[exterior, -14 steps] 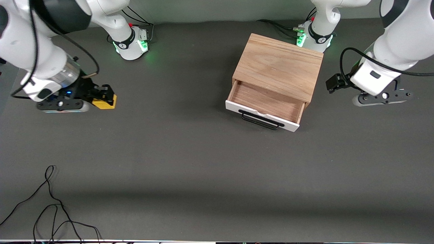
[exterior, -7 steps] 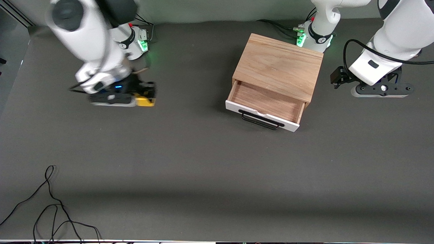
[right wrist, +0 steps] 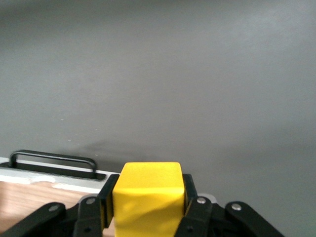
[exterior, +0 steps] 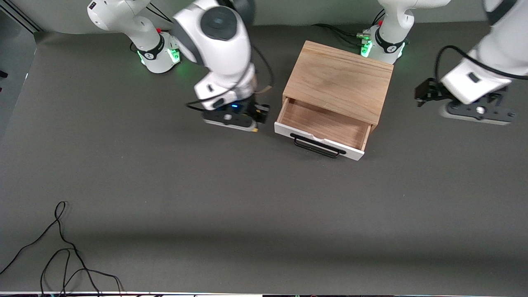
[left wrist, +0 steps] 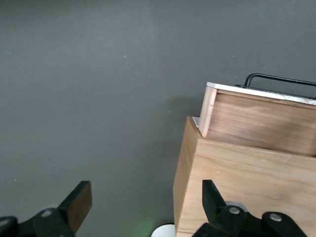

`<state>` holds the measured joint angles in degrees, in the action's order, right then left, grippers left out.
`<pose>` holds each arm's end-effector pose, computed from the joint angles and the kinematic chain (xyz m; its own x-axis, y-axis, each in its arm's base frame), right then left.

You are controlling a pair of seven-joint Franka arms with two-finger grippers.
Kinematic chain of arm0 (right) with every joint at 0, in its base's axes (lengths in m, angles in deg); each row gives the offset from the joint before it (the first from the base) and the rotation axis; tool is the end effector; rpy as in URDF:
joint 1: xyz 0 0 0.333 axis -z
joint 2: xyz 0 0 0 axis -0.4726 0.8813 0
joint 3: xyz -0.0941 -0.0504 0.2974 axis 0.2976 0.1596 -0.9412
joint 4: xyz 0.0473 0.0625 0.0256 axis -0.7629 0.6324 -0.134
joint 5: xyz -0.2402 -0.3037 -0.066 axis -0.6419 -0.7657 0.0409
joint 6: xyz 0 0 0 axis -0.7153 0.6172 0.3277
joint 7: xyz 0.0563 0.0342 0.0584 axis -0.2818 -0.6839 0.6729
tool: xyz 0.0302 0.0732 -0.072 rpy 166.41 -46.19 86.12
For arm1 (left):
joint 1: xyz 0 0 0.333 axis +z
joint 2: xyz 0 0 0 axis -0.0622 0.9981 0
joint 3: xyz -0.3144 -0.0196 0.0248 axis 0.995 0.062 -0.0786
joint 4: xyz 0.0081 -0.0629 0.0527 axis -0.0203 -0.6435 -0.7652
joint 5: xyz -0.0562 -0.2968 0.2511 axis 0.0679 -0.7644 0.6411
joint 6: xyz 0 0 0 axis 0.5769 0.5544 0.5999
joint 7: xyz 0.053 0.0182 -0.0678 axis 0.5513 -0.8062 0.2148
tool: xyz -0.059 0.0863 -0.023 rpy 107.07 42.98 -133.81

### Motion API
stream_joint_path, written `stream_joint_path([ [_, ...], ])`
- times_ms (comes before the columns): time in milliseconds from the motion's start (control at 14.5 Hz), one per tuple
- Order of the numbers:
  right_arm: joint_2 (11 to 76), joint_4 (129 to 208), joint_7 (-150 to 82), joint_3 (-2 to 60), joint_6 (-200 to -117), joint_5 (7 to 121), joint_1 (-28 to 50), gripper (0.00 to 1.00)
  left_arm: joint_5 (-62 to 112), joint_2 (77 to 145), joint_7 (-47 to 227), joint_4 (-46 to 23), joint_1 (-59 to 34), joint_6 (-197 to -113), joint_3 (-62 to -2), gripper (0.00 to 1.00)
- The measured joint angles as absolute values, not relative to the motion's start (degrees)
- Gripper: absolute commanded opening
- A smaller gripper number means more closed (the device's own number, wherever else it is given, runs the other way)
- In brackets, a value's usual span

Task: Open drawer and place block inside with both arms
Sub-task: 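Carry the yellow cube with the right gripper over the open drawer, then lower the cube into the drawer and open the right gripper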

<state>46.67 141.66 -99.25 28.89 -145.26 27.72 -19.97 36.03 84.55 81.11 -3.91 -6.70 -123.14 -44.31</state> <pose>0.5057 0.4874 0.4967 0.9542 -0.2943 0.0529 -0.2928 -0.9555 -0.0349 0.5336 -0.0808 0.6091 0.9754 -0.1953 -0.1021 -0.1993 -0.9795 -0.0299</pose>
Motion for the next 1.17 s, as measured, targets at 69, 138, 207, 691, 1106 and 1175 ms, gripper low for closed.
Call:
stream_joint_path([
  [69,49.2,139.1,-100.9,28.9,-145.3,27.7,-20.8,0.29,35.6,85.0,80.1,-3.2,-5.6,-123.1,-44.3,1.00],
  [138,51.5,136.9,-102.3,28.8,-145.3,27.7,-21.6,0.29,35.4,85.3,79.7,-2.8,-5.0,-123.1,-44.4,1.00],
  [207,53.4,135.0,-103.9,28.8,-145.3,27.7,-22.5,0.29,35.3,85.4,79.7,-2.6,-4.9,-123.1,-44.4,1.00],
  [691,59.1,131.5,-110.2,27.0,-145.8,27.7,-27.5,0.29,35.3,85.4,79.6,-2.7,-5.1,-122.2,-43.7,1.00],
  [1106,62.0,131.5,-113.0,24.4,-148.5,28.7,-27.6,0.29,35.3,85.7,79.7,-2.7,-5.3,-121.7,-43.4,1.00],
  [1175,62.5,131.4,-113.1,24.4,-148.9,28.8,-27.6,0.29,35.3,85.7,79.7,-2.7,-5.3,-121.7,-43.2,1.00],
])
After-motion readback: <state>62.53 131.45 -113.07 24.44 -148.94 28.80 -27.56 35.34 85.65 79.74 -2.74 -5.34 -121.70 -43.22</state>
